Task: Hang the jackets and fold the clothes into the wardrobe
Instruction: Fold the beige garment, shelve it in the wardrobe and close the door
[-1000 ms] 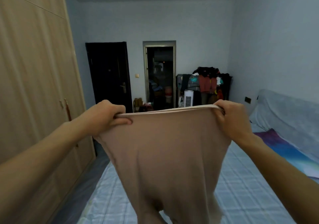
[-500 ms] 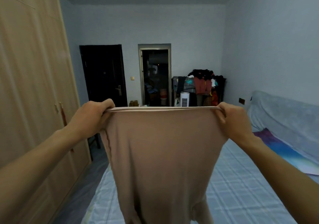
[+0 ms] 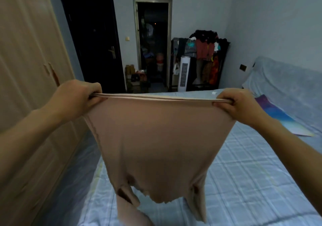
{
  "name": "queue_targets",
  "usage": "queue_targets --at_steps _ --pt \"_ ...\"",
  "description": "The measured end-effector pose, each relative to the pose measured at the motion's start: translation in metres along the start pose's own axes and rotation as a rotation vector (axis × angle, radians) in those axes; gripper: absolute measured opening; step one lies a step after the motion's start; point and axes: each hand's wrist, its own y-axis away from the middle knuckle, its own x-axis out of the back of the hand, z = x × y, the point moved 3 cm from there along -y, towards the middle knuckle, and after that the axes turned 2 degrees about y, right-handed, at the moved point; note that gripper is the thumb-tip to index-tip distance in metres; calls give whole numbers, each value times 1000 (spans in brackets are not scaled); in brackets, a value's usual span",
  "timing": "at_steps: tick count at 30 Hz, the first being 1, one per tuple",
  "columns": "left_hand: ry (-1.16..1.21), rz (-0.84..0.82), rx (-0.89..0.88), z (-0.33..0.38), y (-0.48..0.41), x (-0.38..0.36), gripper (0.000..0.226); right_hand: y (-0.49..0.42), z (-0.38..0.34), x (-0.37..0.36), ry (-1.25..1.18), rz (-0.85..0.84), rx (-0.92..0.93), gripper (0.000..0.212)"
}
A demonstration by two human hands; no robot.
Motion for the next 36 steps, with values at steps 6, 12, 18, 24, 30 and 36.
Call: queue_targets --at_steps 6,12,18,24,30,36 --pt "69 -43 -44 -2 27 -39 37 33 1 -44 92 79 -117 10" --pt "200 -52 38 -7 18 -85 29 30 28 -72 4 214 -312 16" --pt "195 -125 135 -22 -21 -148 23 -8 97 -120 -81 211 -423 14" --pt "116 -147 233 -61 -110 -212 7 -88 179 -163 -96 191 -427 12" --pt "138 -46 235 -86 -166 -221 5 -147 215 -166 -200 292 -426 11" --pt "426 -31 350 -96 -180 -208 15 -166 200 -155 -376 301 -449 17"
